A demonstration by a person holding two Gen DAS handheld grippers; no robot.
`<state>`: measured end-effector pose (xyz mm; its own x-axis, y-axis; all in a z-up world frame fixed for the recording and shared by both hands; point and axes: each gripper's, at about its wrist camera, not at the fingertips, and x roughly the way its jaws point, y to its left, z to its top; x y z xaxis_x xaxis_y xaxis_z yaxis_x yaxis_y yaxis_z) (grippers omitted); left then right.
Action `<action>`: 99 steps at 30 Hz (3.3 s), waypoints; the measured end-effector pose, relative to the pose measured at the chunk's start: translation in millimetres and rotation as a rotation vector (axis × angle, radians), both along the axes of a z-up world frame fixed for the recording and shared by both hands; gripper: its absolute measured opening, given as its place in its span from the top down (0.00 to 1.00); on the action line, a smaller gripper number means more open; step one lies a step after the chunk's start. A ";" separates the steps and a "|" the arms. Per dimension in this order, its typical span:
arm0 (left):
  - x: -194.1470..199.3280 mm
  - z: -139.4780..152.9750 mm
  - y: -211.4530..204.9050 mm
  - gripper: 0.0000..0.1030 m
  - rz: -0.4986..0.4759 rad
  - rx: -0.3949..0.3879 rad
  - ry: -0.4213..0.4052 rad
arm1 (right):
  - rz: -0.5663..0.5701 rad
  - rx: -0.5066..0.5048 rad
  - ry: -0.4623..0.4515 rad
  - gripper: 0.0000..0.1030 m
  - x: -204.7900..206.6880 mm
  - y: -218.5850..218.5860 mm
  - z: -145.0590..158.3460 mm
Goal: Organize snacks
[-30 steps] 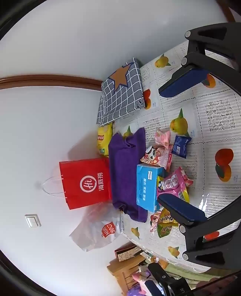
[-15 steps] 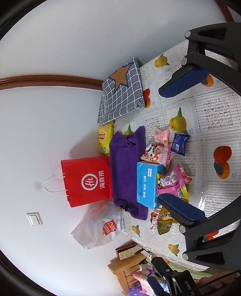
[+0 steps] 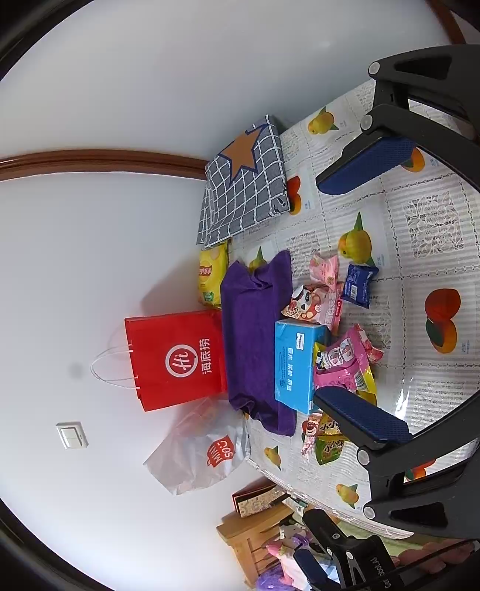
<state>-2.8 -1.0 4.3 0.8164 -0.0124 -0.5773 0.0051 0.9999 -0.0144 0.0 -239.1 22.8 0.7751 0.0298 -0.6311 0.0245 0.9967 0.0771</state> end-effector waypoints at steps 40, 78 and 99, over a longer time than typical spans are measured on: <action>-5.9 -3.7 -6.5 0.00 -0.013 -0.004 -0.015 | -0.005 0.011 -0.001 0.00 -4.0 -0.8 0.0; 9.6 -1.0 -8.1 0.00 0.015 -0.005 0.012 | 0.004 0.011 0.016 0.00 12.3 3.9 -10.5; 58.5 -22.6 13.0 0.00 0.033 -0.023 0.030 | -0.031 -0.063 0.033 0.00 52.5 -3.6 -36.2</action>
<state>55.6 12.0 -18.3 0.7986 0.0004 -0.6018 -0.0282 0.9989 -0.0367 52.5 -242.7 -13.4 0.7541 -0.0343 -0.6559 0.0571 0.9983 0.0134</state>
